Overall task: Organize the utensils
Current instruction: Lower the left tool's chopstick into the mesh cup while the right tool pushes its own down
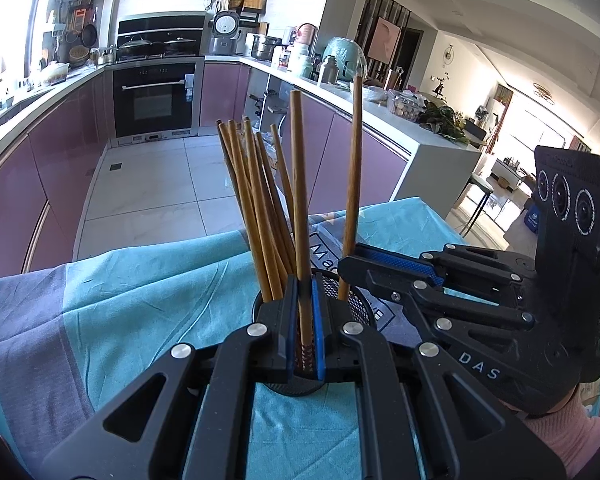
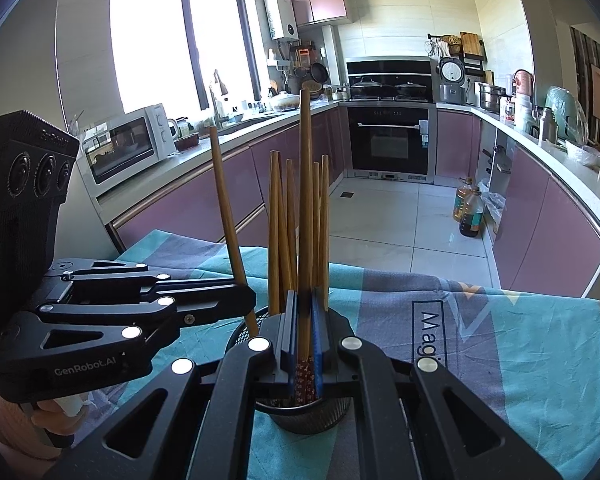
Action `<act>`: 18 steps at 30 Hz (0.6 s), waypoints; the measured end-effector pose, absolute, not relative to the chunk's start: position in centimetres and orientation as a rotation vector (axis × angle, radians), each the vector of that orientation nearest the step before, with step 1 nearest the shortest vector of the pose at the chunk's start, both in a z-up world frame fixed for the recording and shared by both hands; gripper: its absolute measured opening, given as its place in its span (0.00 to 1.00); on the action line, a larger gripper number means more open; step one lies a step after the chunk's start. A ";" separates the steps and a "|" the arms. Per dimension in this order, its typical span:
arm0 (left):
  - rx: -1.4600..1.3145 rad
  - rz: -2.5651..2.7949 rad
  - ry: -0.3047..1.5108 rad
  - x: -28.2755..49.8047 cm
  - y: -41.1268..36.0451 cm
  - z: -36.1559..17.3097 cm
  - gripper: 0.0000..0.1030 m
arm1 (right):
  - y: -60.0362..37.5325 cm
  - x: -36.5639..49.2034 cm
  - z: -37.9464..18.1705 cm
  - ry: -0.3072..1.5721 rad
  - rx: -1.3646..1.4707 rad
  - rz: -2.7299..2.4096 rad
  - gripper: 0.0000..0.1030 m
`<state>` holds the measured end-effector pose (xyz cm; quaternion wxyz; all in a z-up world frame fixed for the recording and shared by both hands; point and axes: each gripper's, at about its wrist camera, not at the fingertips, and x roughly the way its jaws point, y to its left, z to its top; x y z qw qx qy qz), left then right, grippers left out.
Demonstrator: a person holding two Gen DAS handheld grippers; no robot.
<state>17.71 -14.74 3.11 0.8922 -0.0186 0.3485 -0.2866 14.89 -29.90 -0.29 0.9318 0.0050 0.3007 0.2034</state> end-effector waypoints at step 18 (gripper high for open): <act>-0.043 -0.562 0.736 19.5 -14.5 1.8 0.08 | -29.6 15.9 -0.7 0.632 0.033 0.427 0.06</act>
